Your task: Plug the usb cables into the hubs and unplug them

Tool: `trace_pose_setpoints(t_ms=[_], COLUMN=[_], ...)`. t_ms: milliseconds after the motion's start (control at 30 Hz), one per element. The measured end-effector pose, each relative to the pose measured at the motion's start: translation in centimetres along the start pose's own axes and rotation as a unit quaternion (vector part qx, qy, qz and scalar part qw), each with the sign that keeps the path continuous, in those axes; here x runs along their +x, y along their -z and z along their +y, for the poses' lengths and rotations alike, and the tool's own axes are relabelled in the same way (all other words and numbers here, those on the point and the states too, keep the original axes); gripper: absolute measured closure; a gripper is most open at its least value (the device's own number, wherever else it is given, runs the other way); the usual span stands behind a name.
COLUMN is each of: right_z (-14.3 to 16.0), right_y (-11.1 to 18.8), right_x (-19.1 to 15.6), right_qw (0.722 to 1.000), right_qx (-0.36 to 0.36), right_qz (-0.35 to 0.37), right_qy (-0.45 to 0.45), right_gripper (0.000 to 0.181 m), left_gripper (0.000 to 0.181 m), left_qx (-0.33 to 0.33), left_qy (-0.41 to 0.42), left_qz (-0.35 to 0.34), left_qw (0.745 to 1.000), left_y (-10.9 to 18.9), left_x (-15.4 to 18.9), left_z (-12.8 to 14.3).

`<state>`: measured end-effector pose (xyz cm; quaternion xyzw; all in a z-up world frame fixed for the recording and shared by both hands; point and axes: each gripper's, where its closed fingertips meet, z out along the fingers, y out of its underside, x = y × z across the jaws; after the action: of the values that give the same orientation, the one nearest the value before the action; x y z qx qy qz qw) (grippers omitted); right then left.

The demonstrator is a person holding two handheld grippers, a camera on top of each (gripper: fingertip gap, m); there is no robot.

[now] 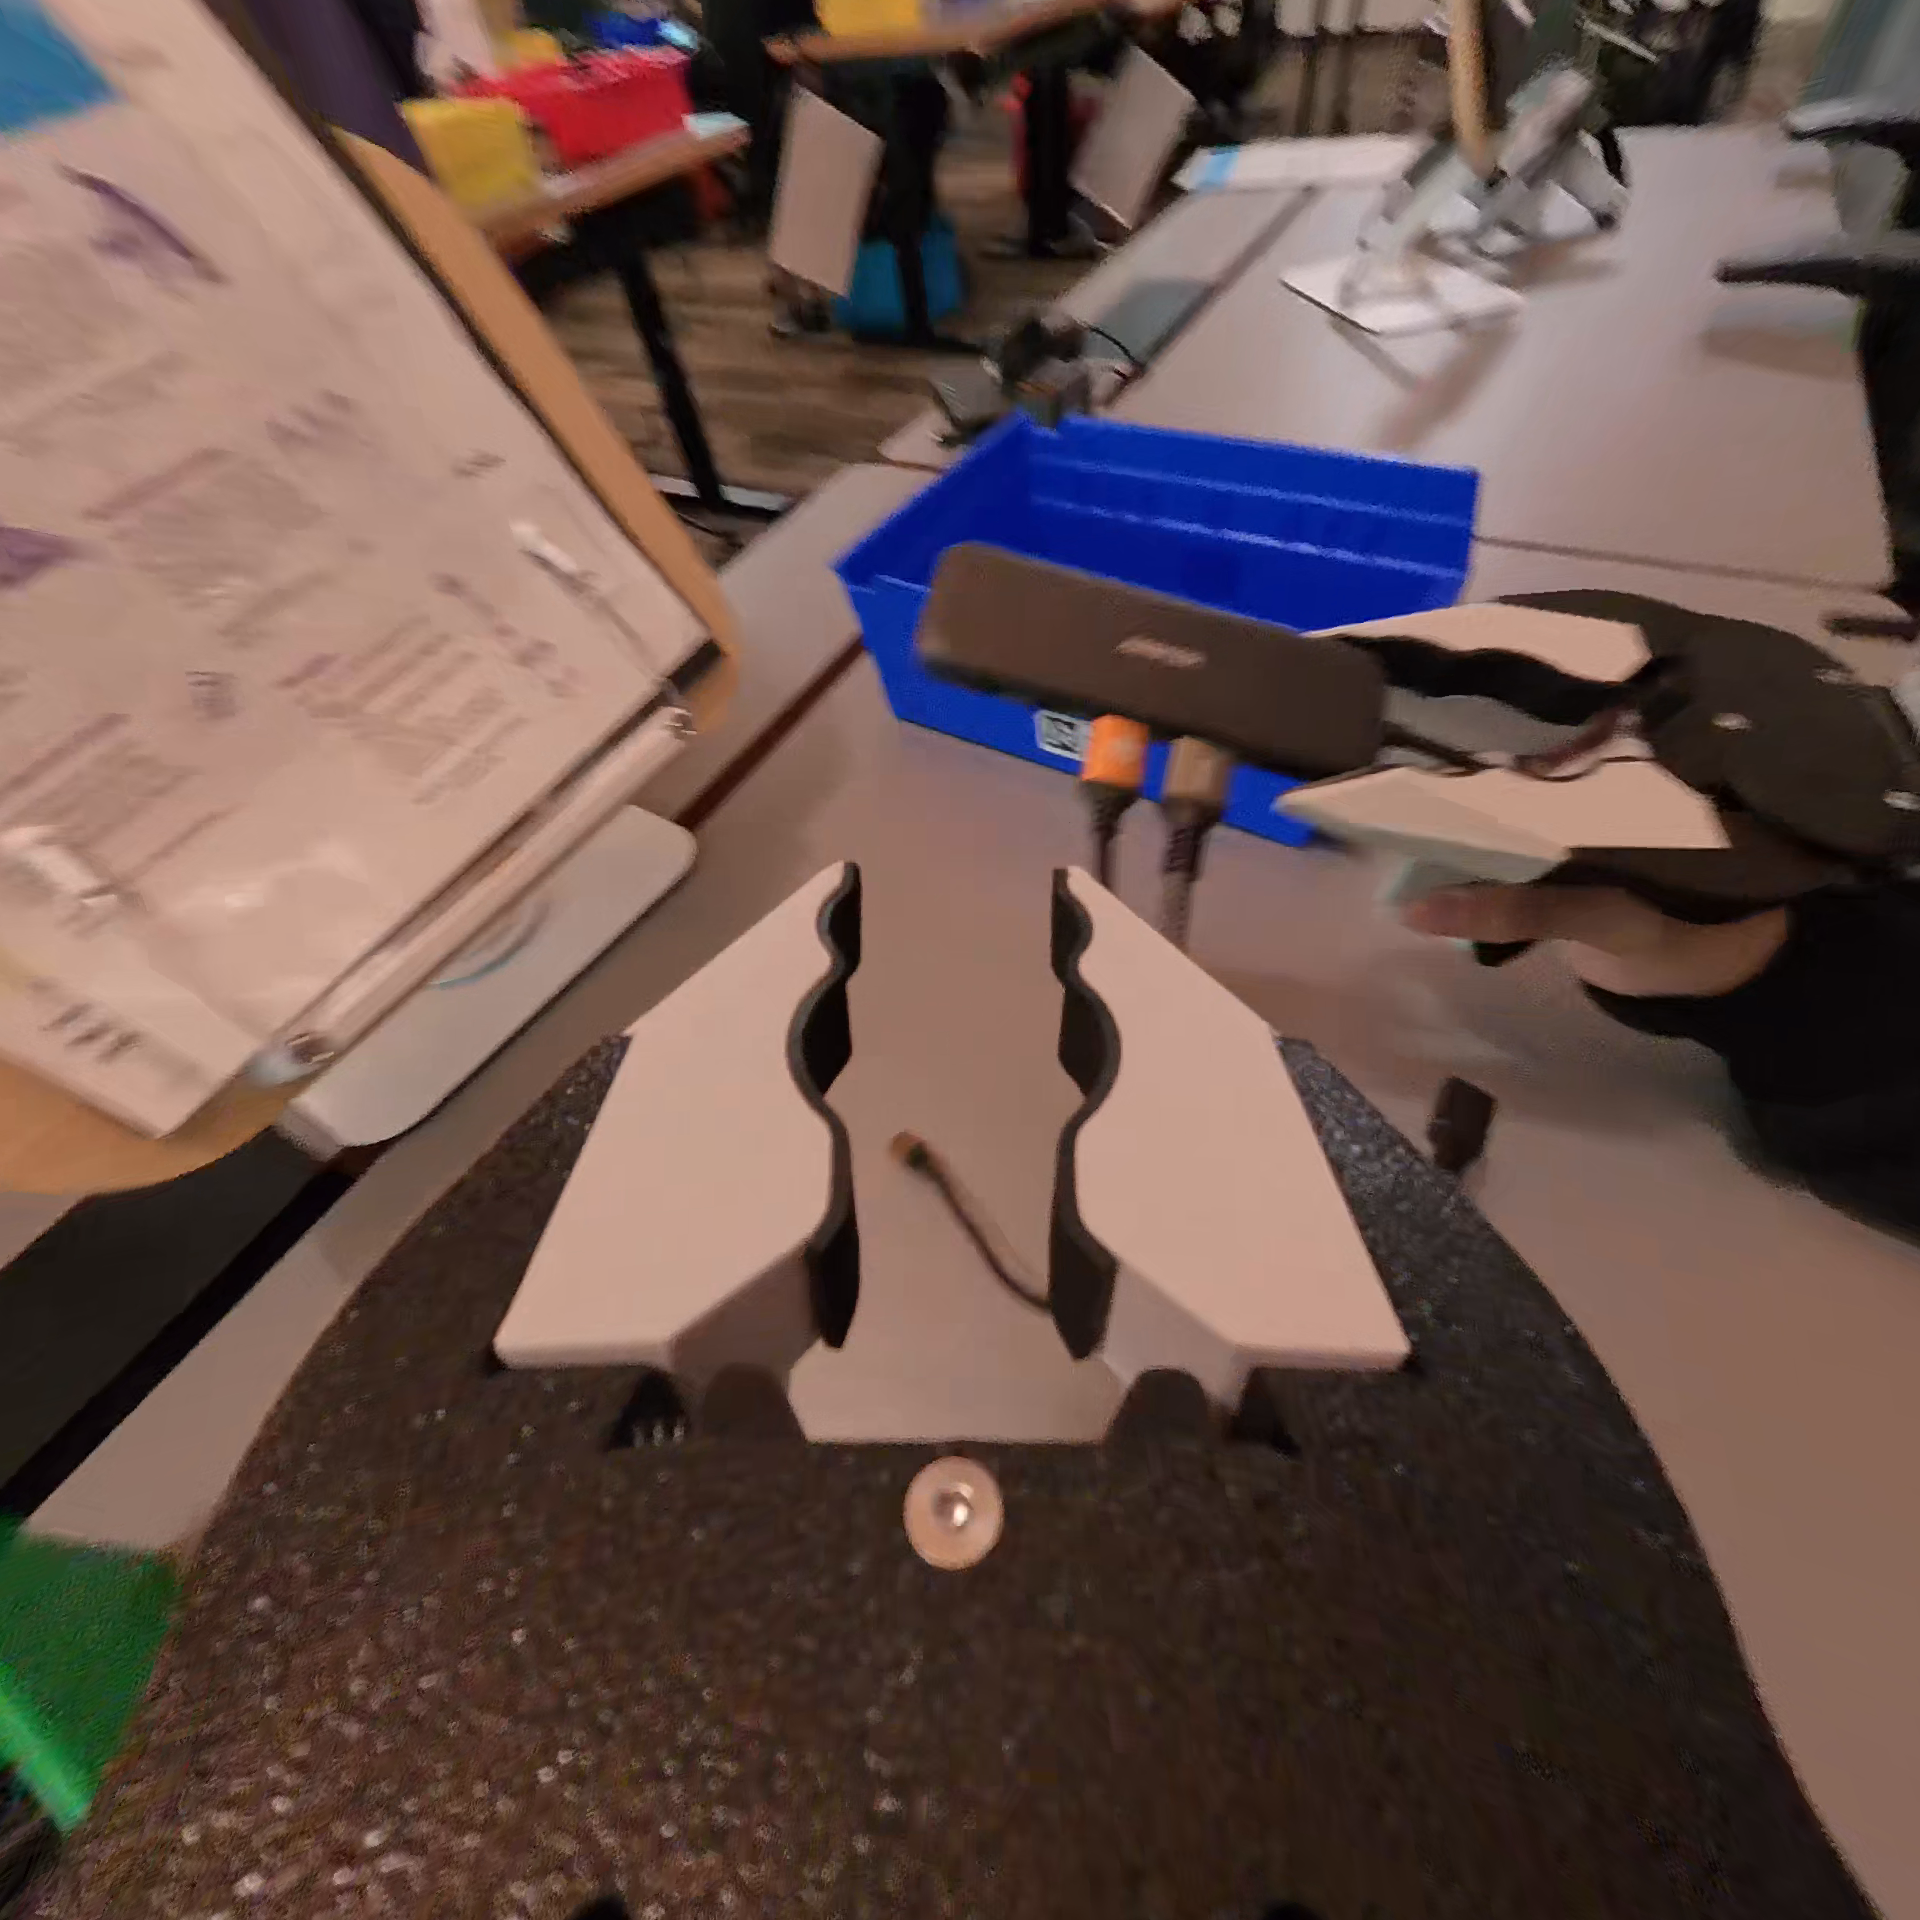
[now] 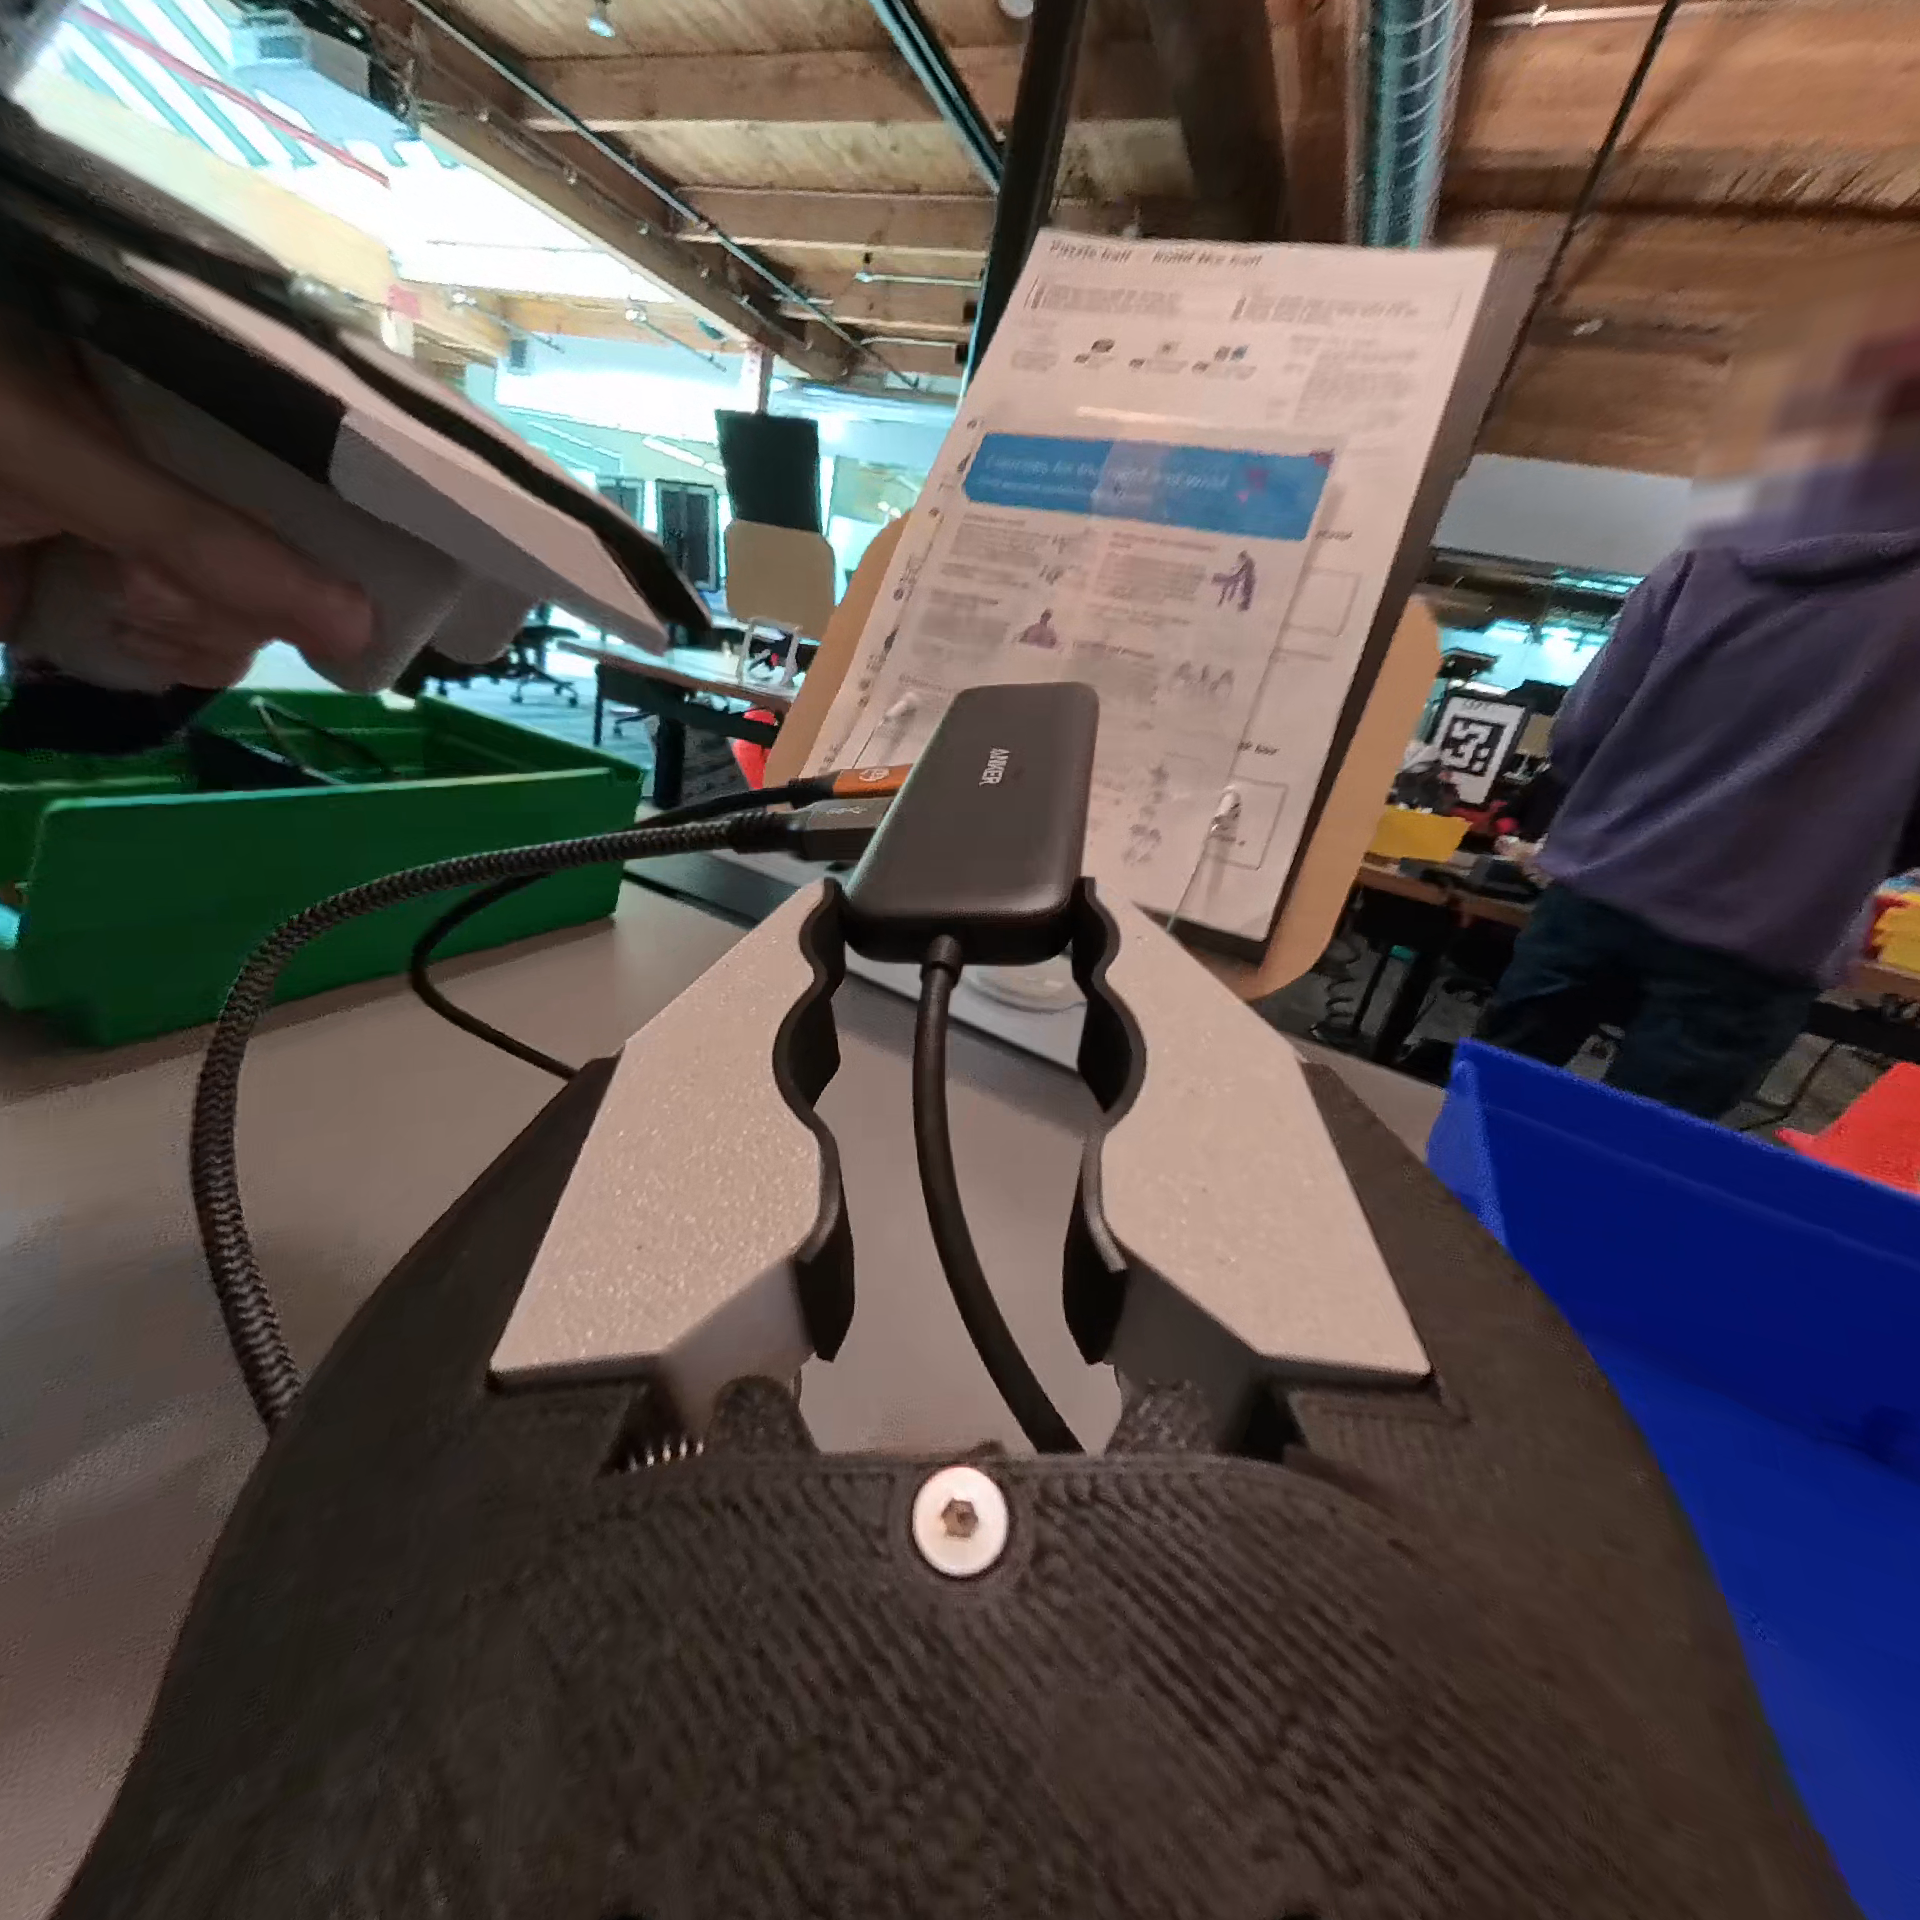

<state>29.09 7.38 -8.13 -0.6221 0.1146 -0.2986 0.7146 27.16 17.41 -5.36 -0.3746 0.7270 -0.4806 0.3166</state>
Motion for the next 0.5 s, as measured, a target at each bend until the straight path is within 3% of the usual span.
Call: trace_pose_setpoints(t_ms=[100, 267, 400, 500], right_z=[-3.2, -11.2, -16.2, -17.3], right_y=[0.8, 2.8, 4.0, 3.9], right_x=[1.9, 8.1, 14.5, 18.5], right_qw=[0.999, 0.984, 0.954, 0.921], right_qx=[0.008, 0.017, -0.010, -0.052], right_qz=[0.028, 0.101, 0.174, 0.217], right_qy=[0.046, 0.143, 0.243, 0.319], right_gripper=[0.138, 0.138, 0.138, 0.138], left_gripper=[0.145, 0.145, 0.145, 0.145], left_qx=[0.021, -0.004, -0.014, -0.019], left_qy=[0.013, 0.027, 0.006, 0.001], left_qz=[-0.050, -0.061, -0.056, -0.046], left_qw=[0.998, 0.998, 0.998, 0.999], left_y=[1.9, 2.4, 2.1, 1.8], left_x=[-2.4, -3.6, -3.3, -2.9], left_z=[-0.5, 0.7, 0.9, 1.1])
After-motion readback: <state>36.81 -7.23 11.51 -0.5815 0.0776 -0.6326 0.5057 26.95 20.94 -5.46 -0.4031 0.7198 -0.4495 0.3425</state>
